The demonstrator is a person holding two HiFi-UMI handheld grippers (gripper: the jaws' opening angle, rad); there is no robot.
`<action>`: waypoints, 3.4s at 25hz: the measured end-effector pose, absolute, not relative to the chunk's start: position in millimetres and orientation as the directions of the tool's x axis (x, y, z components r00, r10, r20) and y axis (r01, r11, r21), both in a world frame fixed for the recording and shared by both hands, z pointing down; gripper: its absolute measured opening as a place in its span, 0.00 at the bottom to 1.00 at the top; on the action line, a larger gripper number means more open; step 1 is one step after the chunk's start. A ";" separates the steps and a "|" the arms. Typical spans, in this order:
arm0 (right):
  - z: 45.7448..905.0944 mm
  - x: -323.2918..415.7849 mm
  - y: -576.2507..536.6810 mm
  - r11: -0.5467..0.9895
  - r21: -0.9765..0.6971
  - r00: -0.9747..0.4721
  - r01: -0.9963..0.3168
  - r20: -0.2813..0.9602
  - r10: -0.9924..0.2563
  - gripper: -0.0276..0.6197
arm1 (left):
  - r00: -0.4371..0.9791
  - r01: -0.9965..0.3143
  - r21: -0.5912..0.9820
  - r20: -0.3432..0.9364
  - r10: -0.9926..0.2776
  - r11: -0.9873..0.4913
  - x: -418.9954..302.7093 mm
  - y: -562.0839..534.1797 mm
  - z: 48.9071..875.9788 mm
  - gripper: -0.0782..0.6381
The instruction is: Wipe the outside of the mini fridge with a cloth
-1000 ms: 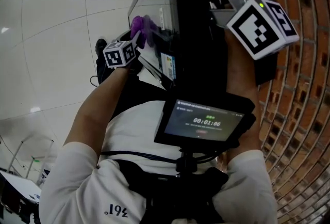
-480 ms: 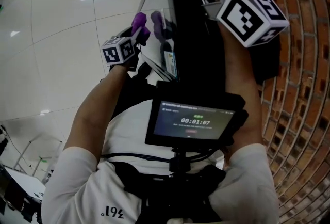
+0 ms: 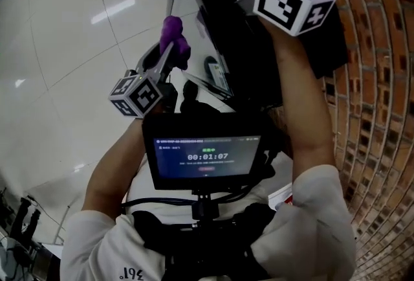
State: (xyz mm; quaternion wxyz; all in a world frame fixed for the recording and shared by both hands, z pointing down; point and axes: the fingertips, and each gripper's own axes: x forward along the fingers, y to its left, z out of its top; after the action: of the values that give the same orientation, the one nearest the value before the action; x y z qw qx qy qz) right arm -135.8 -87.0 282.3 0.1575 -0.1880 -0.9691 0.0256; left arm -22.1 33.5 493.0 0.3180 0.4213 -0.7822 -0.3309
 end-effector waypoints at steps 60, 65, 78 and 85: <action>265.9 -45.5 -48.3 0.807 -0.097 -0.763 0.583 0.277 0.584 0.18 | -0.577 -0.458 0.793 0.079 -0.813 0.402 74.6 0.9 487.9 0.27; 275.9 -50.2 -47.9 0.816 -0.111 -0.766 0.567 0.294 0.572 0.18 | -0.560 -0.425 0.799 0.137 -0.817 0.426 74.4 1.6 532.9 0.27; 276.3 -50.3 -47.1 0.816 -0.114 -0.765 0.567 0.294 0.573 0.18 | -0.537 -0.354 0.719 0.368 -0.759 0.599 75.3 3.9 648.8 0.27; 276.1 -50.4 -46.8 0.815 -0.114 -0.763 0.569 0.296 0.574 0.18 | -0.479 -0.336 0.665 0.488 -0.729 0.667 79.9 5.1 697.8 0.27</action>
State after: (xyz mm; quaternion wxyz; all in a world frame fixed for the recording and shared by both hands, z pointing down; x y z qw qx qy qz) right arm -50.4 -46.8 276.1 0.1602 -0.3044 -0.9389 0.0085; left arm 79.9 5.1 697.8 0.3945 0.3235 -0.8232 -0.2492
